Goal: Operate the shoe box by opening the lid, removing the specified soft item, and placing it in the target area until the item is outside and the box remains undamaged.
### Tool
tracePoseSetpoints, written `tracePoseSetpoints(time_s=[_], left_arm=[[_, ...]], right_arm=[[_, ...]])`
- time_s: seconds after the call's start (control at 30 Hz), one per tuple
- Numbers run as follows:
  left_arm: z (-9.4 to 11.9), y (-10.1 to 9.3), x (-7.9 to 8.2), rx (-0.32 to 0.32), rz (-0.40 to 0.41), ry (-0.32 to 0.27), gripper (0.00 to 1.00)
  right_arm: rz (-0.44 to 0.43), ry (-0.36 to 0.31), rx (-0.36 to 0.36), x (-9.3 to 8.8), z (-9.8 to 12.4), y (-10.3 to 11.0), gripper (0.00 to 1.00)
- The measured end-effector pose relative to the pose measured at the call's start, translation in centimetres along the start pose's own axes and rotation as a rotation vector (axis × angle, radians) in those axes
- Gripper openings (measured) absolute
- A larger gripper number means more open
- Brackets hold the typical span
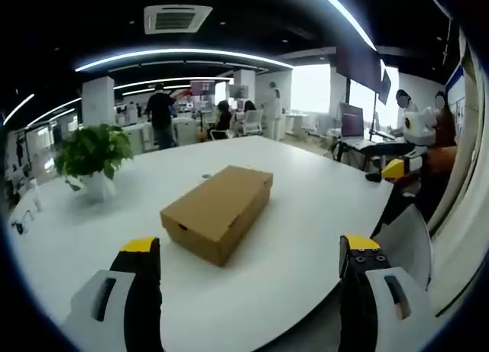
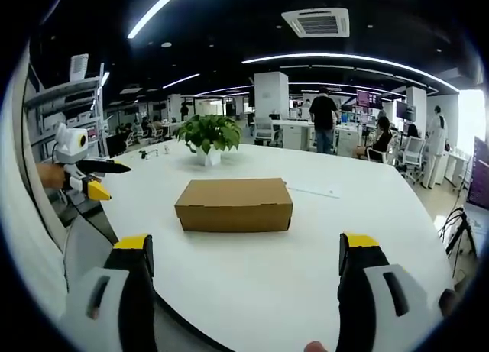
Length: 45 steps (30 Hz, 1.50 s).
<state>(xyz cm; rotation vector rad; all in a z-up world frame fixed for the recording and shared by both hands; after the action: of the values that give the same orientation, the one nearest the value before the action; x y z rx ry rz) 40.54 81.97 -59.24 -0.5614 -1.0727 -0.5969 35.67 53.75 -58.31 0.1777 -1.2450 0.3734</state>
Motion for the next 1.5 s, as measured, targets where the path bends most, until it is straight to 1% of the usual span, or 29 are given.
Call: tracePoseSetpoints(time_s=[0.97,1.33,1.5], left_arm=[[-0.6,0.2,-0.2,-0.002,0.012,0.004,1.0],[-1.1,0.3,-0.5,0.001,0.011,0.02,1.0],[-1.4,0.8,-0.9,0.023,0.009,0.039,1.0]], right_arm=[[0.008,0.012,0.009,-0.3,-0.2,-0.3,0.96],[0.028,0.025,0.023,-0.5,-0.9,-1.1,0.96],[0.052,0.037,0.037,-0.5,-1.6,-1.7,0.96]])
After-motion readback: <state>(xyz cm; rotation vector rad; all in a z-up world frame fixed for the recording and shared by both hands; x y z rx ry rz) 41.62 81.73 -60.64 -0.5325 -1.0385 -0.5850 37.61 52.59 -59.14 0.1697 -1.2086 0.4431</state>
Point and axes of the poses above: the point that each gripper's makers call its tool centre point, and the gripper's own axes: z roughly backward along the fingers, y roughly to its left, x roughly out of its top, the point moved 1 cm from there along z, roughly backward along the fingers, and after that the axes turned 6 degrees about z, right-handed, at the moved point
